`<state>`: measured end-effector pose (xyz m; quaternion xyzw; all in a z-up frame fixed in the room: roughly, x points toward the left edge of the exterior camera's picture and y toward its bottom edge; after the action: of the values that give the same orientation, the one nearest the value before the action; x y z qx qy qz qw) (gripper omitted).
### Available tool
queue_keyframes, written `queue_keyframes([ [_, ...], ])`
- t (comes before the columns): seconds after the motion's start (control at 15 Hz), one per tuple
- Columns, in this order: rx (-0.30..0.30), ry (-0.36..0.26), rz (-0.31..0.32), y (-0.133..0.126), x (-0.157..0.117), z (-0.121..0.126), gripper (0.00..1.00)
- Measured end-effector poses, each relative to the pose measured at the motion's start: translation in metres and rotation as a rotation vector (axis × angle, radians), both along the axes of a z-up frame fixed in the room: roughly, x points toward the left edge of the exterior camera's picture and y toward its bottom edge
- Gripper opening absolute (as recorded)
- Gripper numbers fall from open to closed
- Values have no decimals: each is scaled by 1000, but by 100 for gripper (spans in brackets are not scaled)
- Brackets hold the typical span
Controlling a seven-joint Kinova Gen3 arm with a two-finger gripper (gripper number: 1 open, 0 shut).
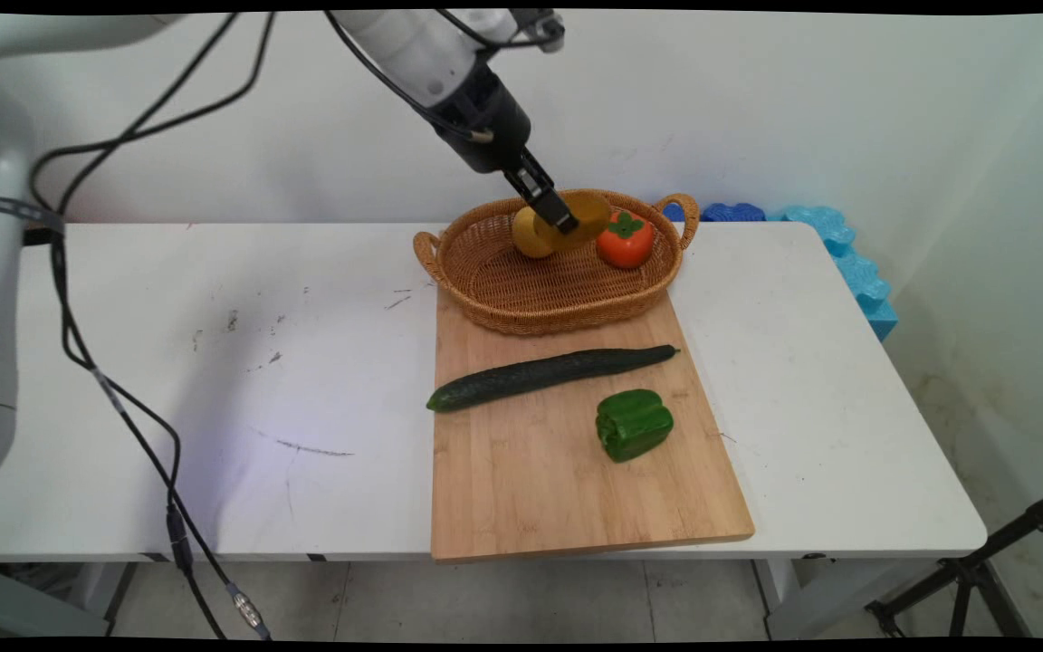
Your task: Place the picked object on the cutting board
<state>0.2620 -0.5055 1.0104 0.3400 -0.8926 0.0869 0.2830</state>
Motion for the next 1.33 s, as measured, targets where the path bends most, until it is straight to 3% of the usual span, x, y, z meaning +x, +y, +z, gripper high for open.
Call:
queue_keyframes([
  [0.33,-9,33,-37,56,4,24,0],
  [0.6,-4,22,-65,96,12,17,0],
  [1.0,22,-7,-95,146,17,-30,0],
  [1.33,39,-30,-103,162,16,-69,0],
])
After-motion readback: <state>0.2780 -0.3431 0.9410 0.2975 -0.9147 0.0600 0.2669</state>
